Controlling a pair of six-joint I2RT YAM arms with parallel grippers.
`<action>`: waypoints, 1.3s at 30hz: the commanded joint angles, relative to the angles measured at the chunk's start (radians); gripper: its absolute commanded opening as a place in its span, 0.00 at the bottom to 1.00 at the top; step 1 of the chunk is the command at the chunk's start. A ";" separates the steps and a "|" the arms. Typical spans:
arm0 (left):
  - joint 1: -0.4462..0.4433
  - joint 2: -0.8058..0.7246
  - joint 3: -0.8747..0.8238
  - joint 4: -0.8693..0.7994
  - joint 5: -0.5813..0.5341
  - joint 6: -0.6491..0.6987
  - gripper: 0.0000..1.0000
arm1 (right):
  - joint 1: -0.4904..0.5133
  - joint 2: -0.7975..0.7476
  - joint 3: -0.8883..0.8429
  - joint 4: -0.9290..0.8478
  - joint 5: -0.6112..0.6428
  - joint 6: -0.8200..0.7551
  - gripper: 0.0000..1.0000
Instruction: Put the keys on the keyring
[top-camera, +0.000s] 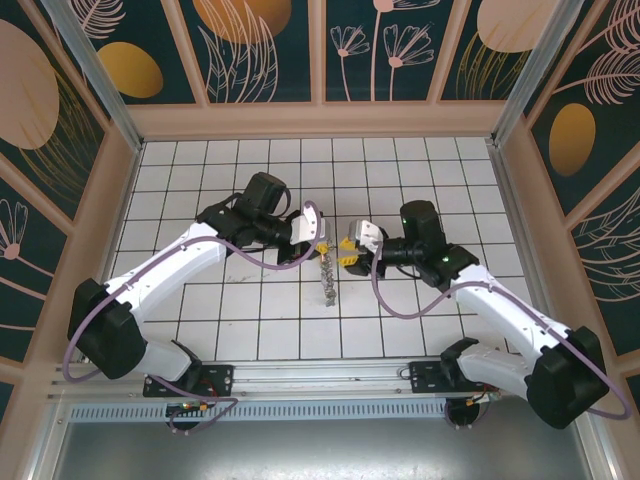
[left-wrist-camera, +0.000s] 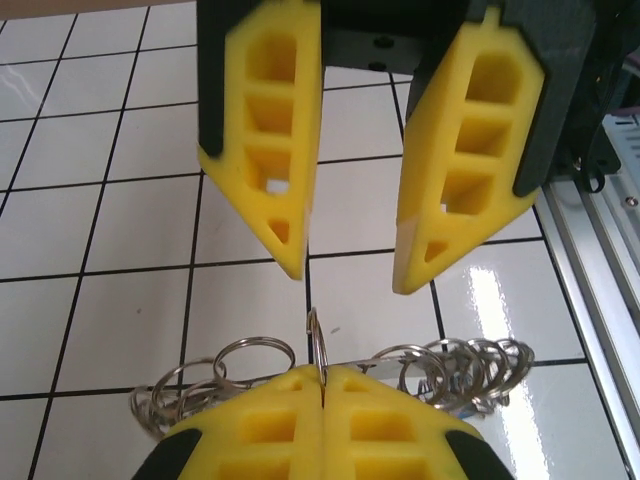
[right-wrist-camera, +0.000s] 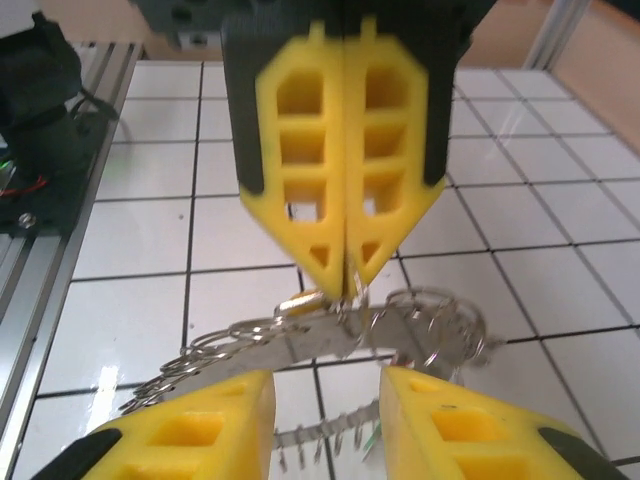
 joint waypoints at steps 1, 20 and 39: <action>-0.011 -0.013 0.040 -0.033 0.005 0.045 0.00 | -0.004 0.016 0.037 -0.047 -0.068 -0.040 0.34; -0.023 0.009 0.050 -0.062 0.022 0.071 0.00 | 0.017 0.078 0.073 0.003 -0.098 -0.037 0.32; -0.022 -0.023 0.032 -0.072 0.071 0.087 0.02 | 0.043 0.077 0.026 0.112 -0.120 0.035 0.00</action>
